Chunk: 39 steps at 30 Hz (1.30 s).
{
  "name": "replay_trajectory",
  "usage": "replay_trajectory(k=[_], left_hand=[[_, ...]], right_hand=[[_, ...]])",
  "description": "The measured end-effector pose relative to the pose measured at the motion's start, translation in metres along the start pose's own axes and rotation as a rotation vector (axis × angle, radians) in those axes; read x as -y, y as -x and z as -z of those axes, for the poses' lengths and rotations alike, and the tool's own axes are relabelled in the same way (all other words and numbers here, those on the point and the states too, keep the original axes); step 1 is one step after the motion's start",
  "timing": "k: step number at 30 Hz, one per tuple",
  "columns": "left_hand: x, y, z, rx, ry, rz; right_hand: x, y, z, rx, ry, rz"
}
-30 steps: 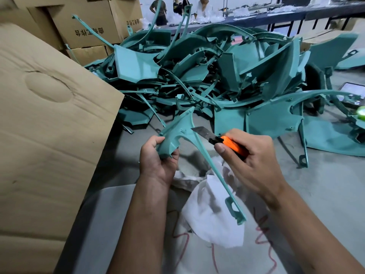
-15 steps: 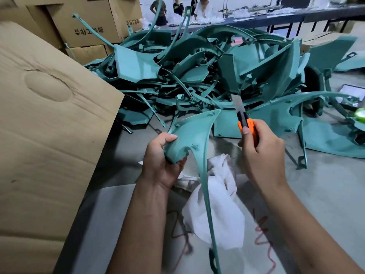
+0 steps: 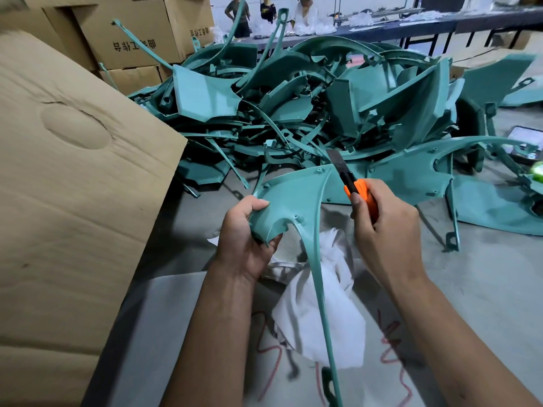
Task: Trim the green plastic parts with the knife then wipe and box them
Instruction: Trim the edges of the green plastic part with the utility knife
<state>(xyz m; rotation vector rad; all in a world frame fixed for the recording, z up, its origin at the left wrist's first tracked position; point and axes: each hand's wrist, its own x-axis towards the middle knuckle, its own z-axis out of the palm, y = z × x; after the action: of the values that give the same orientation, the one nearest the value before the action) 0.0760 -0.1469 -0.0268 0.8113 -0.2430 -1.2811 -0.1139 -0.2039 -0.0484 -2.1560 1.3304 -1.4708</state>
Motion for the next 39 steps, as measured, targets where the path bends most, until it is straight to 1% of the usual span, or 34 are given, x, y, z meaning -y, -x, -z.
replay_trajectory(k=[5, 11, 15, 24, 28, 31, 33, 35, 39], left_hand=[[0.000, 0.001, 0.000, 0.015, 0.006, 0.000], [0.000, 0.002, -0.001, 0.008, 0.010, -0.009], [-0.001, 0.001, -0.001, 0.011, 0.014, -0.007], [-0.003, 0.004, -0.004, -0.001, 0.036, -0.022], [-0.005, 0.004, -0.006, -0.059, 0.112, -0.033], [-0.008, 0.000, -0.001, -0.122, 0.145, -0.056], [-0.010, -0.002, 0.003, -0.160, 0.161, -0.074], [-0.012, -0.003, 0.004, -0.187, 0.181, -0.093], [-0.013, -0.007, 0.008, -0.247, 0.194, -0.114]], right_hand=[[0.000, 0.001, 0.001, 0.016, -0.004, 0.013], [0.000, 0.000, 0.001, -0.023, -0.012, -0.007], [0.000, 0.001, 0.000, 0.005, 0.004, 0.013], [-0.002, 0.000, 0.004, 0.038, -0.074, 0.053], [0.002, 0.000, 0.006, 0.115, -0.144, 0.116], [0.004, 0.000, 0.008, 0.248, -0.311, 0.127], [0.005, 0.000, 0.010, 0.354, -0.460, 0.089], [0.006, 0.001, 0.012, 0.424, -0.560, 0.057], [0.005, -0.001, 0.012, 0.512, -0.607, 0.085]])
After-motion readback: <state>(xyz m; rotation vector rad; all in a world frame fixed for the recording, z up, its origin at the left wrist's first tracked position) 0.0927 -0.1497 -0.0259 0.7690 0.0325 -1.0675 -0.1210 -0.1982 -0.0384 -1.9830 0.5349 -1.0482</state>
